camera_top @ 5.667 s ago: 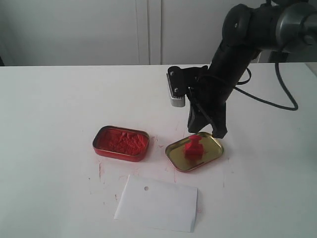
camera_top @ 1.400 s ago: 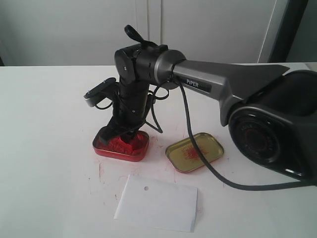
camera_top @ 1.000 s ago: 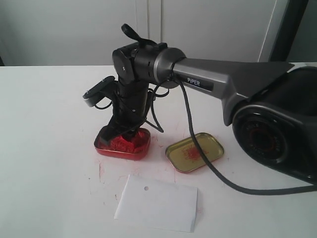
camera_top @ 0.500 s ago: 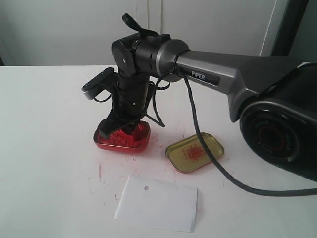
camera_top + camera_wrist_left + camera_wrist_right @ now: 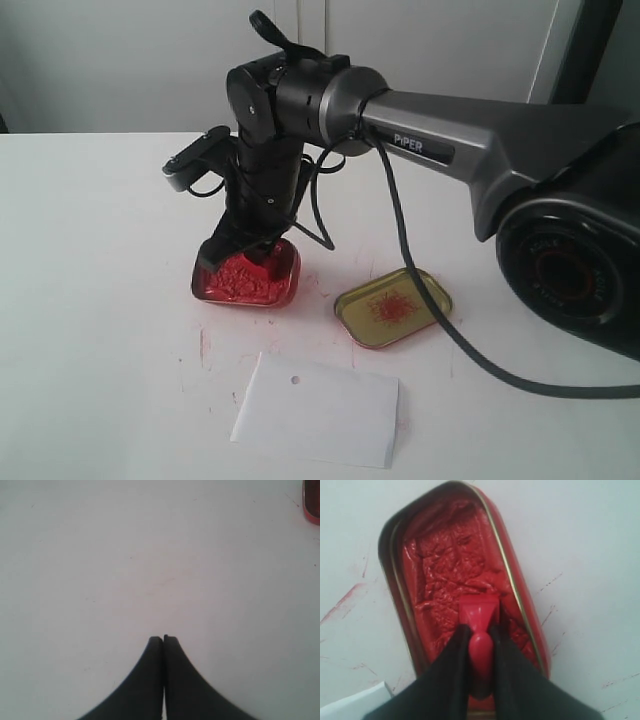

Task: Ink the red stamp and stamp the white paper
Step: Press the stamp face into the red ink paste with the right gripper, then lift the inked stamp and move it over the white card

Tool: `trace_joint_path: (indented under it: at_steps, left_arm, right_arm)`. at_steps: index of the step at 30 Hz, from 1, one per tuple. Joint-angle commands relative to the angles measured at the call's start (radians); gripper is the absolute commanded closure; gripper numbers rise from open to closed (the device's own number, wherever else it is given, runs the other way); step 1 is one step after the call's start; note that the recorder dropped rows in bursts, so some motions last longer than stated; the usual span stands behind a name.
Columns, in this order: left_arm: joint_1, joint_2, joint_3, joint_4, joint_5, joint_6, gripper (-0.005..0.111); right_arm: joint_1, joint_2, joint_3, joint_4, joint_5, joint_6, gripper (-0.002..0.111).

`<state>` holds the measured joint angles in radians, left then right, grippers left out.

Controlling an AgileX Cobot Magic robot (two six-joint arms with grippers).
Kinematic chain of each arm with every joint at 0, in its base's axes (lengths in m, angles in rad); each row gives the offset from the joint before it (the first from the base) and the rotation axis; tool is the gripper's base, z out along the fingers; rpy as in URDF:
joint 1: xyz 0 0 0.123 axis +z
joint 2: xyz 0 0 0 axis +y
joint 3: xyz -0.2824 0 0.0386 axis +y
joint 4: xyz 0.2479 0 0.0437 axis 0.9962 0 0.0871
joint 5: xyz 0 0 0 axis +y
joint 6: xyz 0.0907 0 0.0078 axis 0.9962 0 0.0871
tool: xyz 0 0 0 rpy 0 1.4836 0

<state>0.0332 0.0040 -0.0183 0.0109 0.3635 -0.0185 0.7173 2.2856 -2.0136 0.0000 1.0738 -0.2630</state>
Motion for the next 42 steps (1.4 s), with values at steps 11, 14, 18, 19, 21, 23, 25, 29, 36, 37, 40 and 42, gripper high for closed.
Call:
trace_joint_path:
  at_steps: [11,14,18,19,21,23,25,29,36,37,40,42]
  left_arm:
    - [-0.01,-0.004,0.007,-0.003,0.0,-0.003,0.107]
    - [-0.01,-0.004,0.007,-0.003,0.0,-0.003,0.107]
    - [-0.01,-0.004,0.007,-0.003,0.0,-0.003,0.107]
    - [-0.01,-0.004,0.007,-0.003,0.0,-0.003,0.107]
    - [-0.01,-0.004,0.007,-0.003,0.0,-0.003,0.107]
    - [-0.01,-0.004,0.007,-0.003,0.0,-0.003,0.107]
    - [-0.01,-0.004,0.007,-0.003,0.0,-0.003,0.107]
    - [-0.01,-0.004,0.007,-0.003,0.0,-0.003,0.107]
    - [-0.01,-0.004,0.007,-0.003,0.0,-0.003,0.107]
    - [-0.01,-0.004,0.007,-0.003,0.0,-0.003,0.107]
    - [-0.01,-0.004,0.007,-0.003,0.0,-0.003,0.107]
    - [-0.01,-0.004,0.007,-0.003,0.0,-0.003,0.107]
  right_arm:
    - [0.0,-0.009,0.002,0.007,0.019,0.004,0.108]
    - [0.0,-0.009,0.002,0.007,0.017,0.004,0.108]
    - [0.0,-0.009,0.002,0.007,0.017,0.004,0.108]
    - [0.0,-0.015,0.002,0.007,0.025,0.004,0.108]
    - [0.0,-0.028,0.002,0.007,0.057,0.006,0.108]
    - [0.0,-0.041,0.002,0.007,0.105,0.025,0.108]
    - [0.0,-0.057,0.002,0.007,0.144,0.036,0.108]
    - [0.0,-0.121,0.085,0.009,0.131,0.066,0.108]
    - [0.0,-0.266,0.345,0.043,0.0,0.088,0.108]
    - [0.0,-0.286,0.378,0.059,-0.011,0.088,0.108]
    - [0.0,-0.339,0.465,0.058,-0.053,0.091,0.108]
    - [0.0,-0.372,0.518,0.058,-0.067,0.107,0.108]
